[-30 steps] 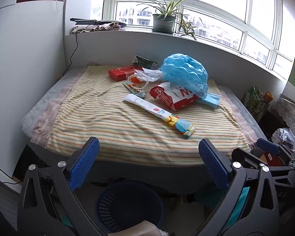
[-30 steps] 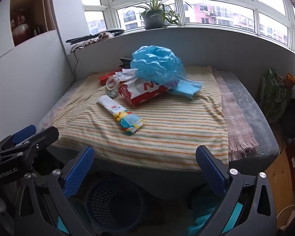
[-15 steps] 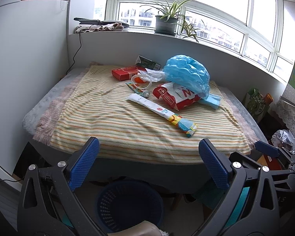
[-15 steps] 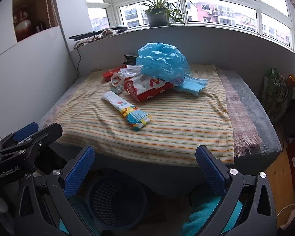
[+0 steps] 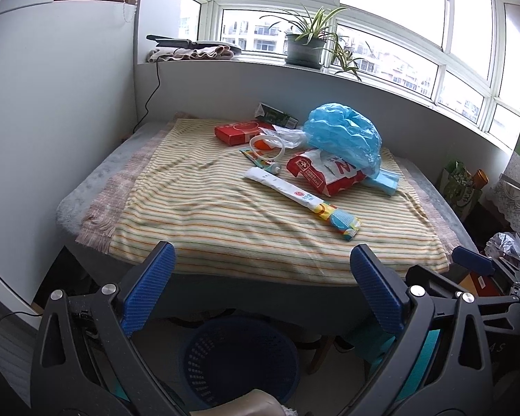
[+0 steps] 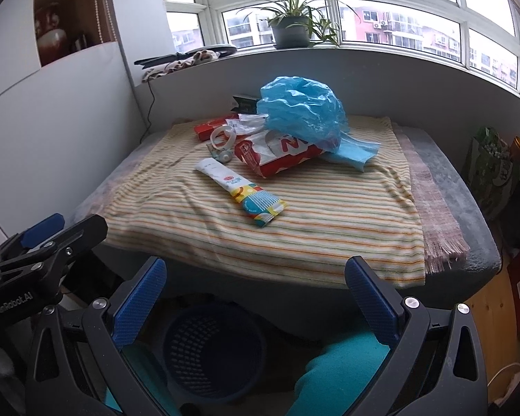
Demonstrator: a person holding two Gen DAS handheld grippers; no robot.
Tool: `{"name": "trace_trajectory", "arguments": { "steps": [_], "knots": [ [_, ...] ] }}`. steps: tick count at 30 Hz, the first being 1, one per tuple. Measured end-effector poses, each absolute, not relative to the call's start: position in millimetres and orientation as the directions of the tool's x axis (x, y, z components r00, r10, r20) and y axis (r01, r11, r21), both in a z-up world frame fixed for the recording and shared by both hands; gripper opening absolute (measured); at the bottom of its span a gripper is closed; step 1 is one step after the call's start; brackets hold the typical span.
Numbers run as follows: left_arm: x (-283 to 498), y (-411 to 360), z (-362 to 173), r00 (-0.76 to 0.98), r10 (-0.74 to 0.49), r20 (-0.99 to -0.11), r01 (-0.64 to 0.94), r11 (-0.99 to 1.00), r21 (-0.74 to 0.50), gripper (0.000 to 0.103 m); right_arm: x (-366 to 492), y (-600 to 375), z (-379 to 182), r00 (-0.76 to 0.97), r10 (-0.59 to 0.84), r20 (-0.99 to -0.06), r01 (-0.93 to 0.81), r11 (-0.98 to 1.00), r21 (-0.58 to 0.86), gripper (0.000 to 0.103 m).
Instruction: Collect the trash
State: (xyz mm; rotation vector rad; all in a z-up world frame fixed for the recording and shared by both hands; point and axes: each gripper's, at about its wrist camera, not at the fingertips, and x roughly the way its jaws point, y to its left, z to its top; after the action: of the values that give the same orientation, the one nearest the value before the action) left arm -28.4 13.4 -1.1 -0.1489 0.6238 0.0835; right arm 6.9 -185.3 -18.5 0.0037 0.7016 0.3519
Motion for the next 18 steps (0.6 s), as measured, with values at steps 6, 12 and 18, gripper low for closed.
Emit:
{"name": "trace_trajectory", "arguments": {
  "steps": [6, 12, 18],
  "knots": [
    [-25.3, 14.0, -3.1, 0.807, 0.038, -0.589, -0.124, 0.987, -0.106, 0.102, 9.6, -185.3, -18.1, 0.709, 0.321, -0.628, -0.311, 0.941, 0.130, 0.102],
    [-19.2, 10.8, -6.1, 0.802, 0.041, -0.596, -0.121, 0.988, -0.095, 0.102, 11.4, -192.2, -19.2, 0.713, 0.311, -0.629, -0.297, 0.946, 0.131, 0.102],
    [-14.0, 6.9, -8.8, 0.798, 0.044, -0.602, -0.119, 0.989, -0.085, 0.102, 17.6, -201.0, -21.1, 0.715, 0.295, -0.634, -0.274, 0.952, 0.134, 0.102]
  ]
}}
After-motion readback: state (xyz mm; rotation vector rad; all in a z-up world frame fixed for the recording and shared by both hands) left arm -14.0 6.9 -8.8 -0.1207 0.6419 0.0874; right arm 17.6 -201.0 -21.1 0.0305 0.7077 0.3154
